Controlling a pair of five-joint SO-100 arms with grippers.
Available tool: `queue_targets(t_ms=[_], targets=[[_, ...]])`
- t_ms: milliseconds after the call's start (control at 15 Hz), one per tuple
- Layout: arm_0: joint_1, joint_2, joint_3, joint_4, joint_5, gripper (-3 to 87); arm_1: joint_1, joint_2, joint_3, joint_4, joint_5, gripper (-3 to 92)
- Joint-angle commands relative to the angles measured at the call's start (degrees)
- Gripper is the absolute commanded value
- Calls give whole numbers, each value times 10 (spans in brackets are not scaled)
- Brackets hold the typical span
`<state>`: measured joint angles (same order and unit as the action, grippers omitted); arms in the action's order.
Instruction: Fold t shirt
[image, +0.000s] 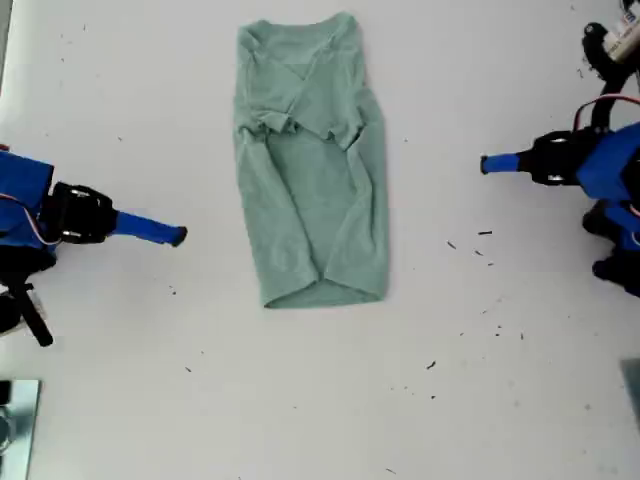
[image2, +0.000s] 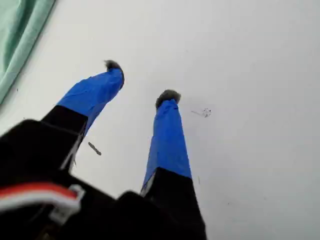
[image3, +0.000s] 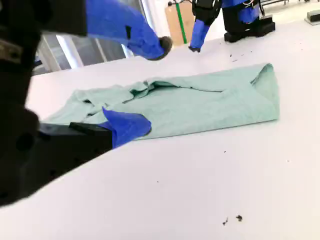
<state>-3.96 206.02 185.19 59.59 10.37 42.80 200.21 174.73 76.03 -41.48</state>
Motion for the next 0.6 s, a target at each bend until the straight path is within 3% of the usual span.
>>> queue_targets(t_ms=[0, 67, 200, 533], targets=[[-21, 5, 1, -4, -18, -1, -237, 6, 34, -5, 231, 79], [-23, 5, 4, -5, 4, -1, -233, 6, 35, -4, 253, 73], [-21, 6, 10, -11, -59, -1, -235, 6, 33, -10, 264, 23], [-10, 4, -4, -4, -135, -2, -269, 6, -12, -5, 266, 23]])
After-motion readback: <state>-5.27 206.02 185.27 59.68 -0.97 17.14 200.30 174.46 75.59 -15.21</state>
